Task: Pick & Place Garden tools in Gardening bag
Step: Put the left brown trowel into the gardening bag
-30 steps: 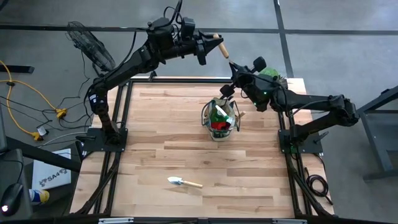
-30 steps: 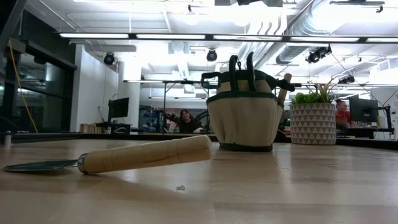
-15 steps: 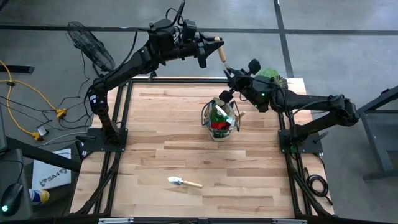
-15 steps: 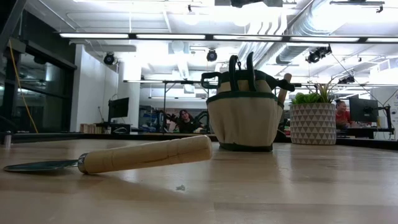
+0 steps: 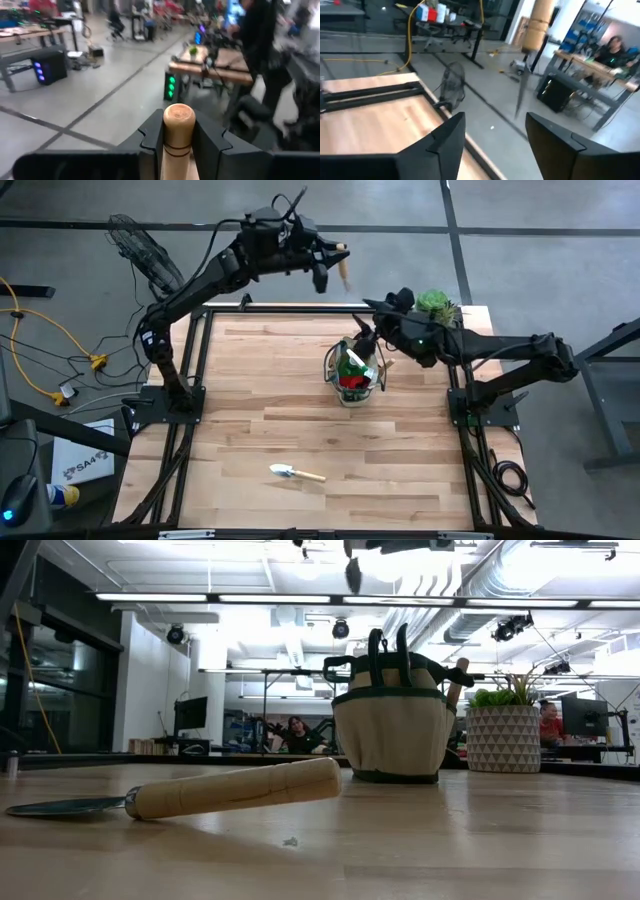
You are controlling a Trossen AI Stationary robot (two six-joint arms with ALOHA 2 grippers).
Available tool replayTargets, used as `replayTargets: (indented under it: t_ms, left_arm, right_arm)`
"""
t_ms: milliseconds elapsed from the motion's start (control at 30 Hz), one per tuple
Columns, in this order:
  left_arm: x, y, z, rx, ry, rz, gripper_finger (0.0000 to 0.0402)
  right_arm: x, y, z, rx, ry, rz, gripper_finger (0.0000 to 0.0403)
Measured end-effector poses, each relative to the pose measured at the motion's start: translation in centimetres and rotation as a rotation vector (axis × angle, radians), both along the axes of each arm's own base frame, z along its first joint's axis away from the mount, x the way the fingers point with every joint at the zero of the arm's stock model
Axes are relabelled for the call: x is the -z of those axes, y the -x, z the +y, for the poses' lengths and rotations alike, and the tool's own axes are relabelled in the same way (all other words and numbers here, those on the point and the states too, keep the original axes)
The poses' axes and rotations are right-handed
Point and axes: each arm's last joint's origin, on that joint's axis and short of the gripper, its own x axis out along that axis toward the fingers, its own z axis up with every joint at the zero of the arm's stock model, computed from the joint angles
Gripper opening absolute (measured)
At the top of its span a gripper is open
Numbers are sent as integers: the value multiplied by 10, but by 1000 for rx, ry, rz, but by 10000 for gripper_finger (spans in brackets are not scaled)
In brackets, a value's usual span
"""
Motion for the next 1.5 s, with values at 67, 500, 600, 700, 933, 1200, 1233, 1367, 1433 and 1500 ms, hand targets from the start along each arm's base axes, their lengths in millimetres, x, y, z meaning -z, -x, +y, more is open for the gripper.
replayTargets:
  t_ms: [67, 500, 600, 700, 933, 1200, 1233, 1367, 1433, 1500]
  left_arm:
    - [4, 4, 6, 43, -4, 47, 66]
    - [30, 41, 44, 415, -46, 248, 66]
    - [44, 42, 52, 474, -28, 253, 66]
    - [64, 43, 62, 524, 26, 266, 66]
    - [118, 36, 71, 682, 76, 254, 66]
    - [167, 33, 71, 795, 97, 229, 66]
    - [173, 33, 71, 807, 106, 225, 66]
    - [190, 33, 70, 865, 96, 178, 66]
    - [198, 33, 70, 883, 96, 165, 66]
    - [205, 32, 69, 887, 82, 157, 66]
  right_arm:
    - [3, 2, 3, -5, -22, 23, 204]
    - [1, 27, 9, 8, -125, 35, 205]
    - [-1, 32, 5, 37, -156, 4, 205]
    - [-2, 34, 0, 71, -189, -27, 205]
    - [1, 36, -3, 121, -220, -40, 205]
    - [1, 38, -3, 128, -254, -63, 205]
    - [2, 38, -3, 130, -257, -58, 205]
    - [3, 39, -3, 133, -258, -36, 205]
    - [3, 39, -3, 133, -258, -37, 205]
    - [3, 39, -3, 133, -258, -38, 205]
